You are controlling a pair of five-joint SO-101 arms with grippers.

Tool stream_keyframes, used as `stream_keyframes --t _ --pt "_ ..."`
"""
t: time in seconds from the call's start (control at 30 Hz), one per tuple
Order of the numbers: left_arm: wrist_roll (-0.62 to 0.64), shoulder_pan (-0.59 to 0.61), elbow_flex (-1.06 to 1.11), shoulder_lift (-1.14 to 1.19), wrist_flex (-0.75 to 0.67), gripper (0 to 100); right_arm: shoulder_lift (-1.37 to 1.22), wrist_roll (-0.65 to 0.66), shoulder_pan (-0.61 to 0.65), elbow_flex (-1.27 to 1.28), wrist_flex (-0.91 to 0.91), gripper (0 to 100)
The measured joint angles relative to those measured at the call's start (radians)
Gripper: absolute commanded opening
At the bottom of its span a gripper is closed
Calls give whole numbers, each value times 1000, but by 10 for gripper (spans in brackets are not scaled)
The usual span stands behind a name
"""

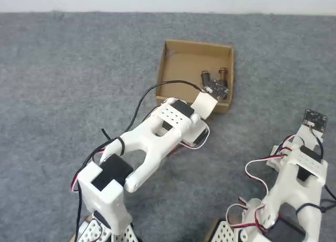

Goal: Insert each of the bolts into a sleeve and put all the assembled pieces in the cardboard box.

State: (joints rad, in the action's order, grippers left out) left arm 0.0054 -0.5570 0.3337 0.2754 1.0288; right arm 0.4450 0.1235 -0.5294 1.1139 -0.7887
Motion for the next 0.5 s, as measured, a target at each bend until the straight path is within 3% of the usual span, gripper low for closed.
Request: stream_keyframes --t 0.2,0.37,0.5 --pt "3 0 5 0 -3 102 0 0 0 0 0 9" --pt "-6 0 11 0 26 182 0 0 0 0 0 9" --pt "-5 -2 20 0 63 153 0 0 0 0 0 9"
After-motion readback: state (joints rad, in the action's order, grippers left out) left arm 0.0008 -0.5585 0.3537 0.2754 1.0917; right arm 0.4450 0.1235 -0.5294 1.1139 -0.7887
